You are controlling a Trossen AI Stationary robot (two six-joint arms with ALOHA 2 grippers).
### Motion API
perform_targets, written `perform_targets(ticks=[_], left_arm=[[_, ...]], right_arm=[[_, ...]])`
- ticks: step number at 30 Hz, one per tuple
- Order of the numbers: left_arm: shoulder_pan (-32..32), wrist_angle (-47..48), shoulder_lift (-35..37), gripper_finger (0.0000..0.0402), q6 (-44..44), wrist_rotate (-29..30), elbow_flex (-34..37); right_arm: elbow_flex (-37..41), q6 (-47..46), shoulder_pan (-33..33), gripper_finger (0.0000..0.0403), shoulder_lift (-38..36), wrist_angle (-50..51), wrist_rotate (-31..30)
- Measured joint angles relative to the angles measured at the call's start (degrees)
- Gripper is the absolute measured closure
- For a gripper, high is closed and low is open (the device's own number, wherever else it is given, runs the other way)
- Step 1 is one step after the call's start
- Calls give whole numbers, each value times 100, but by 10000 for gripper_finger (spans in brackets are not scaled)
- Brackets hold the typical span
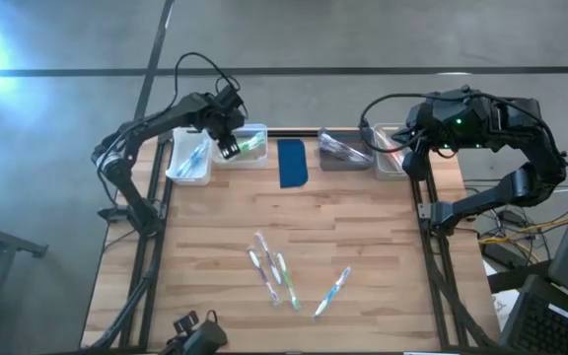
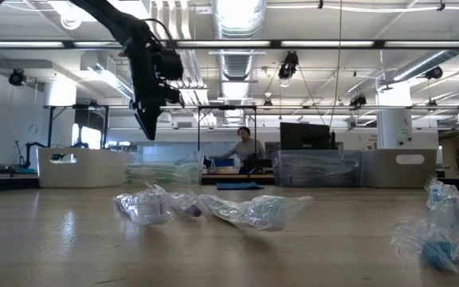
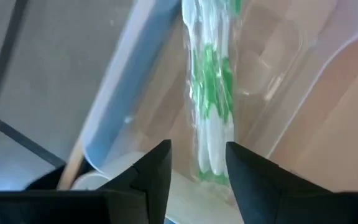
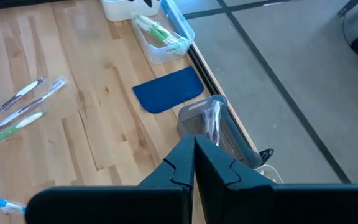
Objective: Pick & Place Toothbrushes
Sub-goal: Put the blue toothbrush into the white bin
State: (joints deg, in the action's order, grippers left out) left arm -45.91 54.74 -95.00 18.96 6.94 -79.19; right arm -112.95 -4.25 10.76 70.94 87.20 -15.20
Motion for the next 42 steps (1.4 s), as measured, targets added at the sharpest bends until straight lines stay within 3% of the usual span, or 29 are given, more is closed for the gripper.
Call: perform_targets(ticks=[5,12,26,33,42], left_arm=[[13,120,2,246,-52,-24,-288],[246,855,104,258,-558,-593,-1250],[1683,1040,408,273,-745,-612,-3085],[2505,1060,410,275,-773,-612,-3474],[3440,1088,415,275,-1554,-595,-3516]], right_arm=[[0,13,0,394,0,2,2],[0,33,0,394,0,1,4],[0,44,0,394,0,0,4],[0,46,0,394,0,0,7],[0,121,0,394,0,-5,14]])
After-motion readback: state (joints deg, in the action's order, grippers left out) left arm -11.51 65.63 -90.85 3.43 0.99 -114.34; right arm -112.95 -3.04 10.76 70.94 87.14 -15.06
